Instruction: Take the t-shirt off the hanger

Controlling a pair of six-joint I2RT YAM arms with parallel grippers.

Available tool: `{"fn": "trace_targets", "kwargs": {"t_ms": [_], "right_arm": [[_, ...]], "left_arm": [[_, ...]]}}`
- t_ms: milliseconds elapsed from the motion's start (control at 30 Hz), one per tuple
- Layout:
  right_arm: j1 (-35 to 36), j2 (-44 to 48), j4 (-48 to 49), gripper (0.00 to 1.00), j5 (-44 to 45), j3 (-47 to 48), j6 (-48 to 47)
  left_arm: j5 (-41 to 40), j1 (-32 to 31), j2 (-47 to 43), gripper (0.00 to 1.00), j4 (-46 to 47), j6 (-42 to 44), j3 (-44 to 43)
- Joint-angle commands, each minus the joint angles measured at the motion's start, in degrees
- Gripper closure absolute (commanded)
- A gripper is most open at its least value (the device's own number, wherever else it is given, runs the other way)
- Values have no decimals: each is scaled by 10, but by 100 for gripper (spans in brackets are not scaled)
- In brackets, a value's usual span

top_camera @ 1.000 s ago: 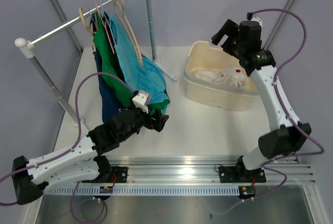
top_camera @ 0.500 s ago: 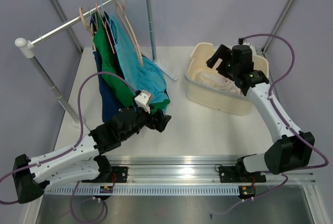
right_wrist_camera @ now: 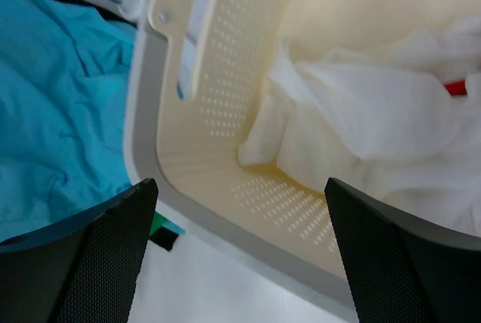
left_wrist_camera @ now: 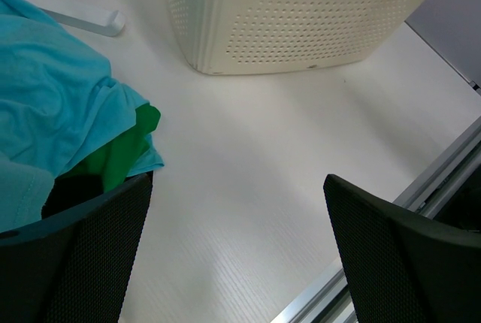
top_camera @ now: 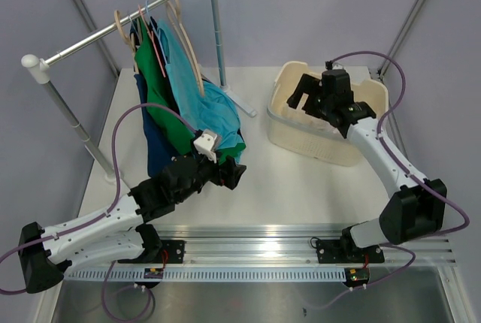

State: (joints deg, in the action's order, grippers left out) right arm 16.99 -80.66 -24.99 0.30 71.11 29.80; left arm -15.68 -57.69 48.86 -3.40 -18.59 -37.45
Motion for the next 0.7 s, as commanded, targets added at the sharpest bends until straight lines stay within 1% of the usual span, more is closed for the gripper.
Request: {"fn": "trace_targets", "kwargs": {"t_ms": [0, 33, 100, 133, 167, 200, 233, 300, 367, 400, 467, 500, 533, 600, 633, 667], "right_arm": [[3, -49, 22, 1, -15, 90, -23], [3, -85, 13, 0, -14, 134, -18], [5, -120, 16, 1, -6, 165, 7], [7, -155, 11, 1, 3, 201, 10], [10, -174, 5, 1, 35, 223, 10], [19, -192, -21, 1, 53, 275, 10], [22, -234, -35, 1, 82, 302, 7], [32, -272, -59, 2, 90, 372, -4], [40, -321, -74, 3, 106, 410, -7], [49, -350, -94, 6, 118, 447, -8], [61, -374, -104, 10, 139, 475, -26], [66, -395, -123, 14, 152, 505, -31], [77, -405, -139, 15, 185, 523, -33], [85, -439, -185, 19, 210, 575, -32], [88, -446, -192, 25, 213, 584, -33], [88, -451, -197, 29, 214, 590, -34]], "left_arm": [[-25, -1, -6, 1, 10, 6, -6], [-26, -1, -6, 1, 9, 4, -7], [-25, -1, -10, 1, 8, 2, -6], [-25, -1, -10, 1, 8, 2, -6], [-28, -1, -9, 1, 8, 2, -6], [-30, -1, -8, 1, 7, 2, -7], [-33, -1, -6, 1, 6, 2, -7], [-32, -1, -4, 1, 1, 1, -9], [-30, -1, -3, 1, 1, 0, -10], [-29, -1, -4, 1, 0, 0, -10], [-28, -1, -6, 1, 0, -1, -10], [-28, -1, -7, 1, 0, -1, -10], [-26, -1, -6, 1, 0, -1, -10], [-27, -1, -7, 1, -1, -1, -11], [-27, -1, -6, 1, -2, -1, -12], [-27, -1, -6, 1, -4, -1, -12]]}}
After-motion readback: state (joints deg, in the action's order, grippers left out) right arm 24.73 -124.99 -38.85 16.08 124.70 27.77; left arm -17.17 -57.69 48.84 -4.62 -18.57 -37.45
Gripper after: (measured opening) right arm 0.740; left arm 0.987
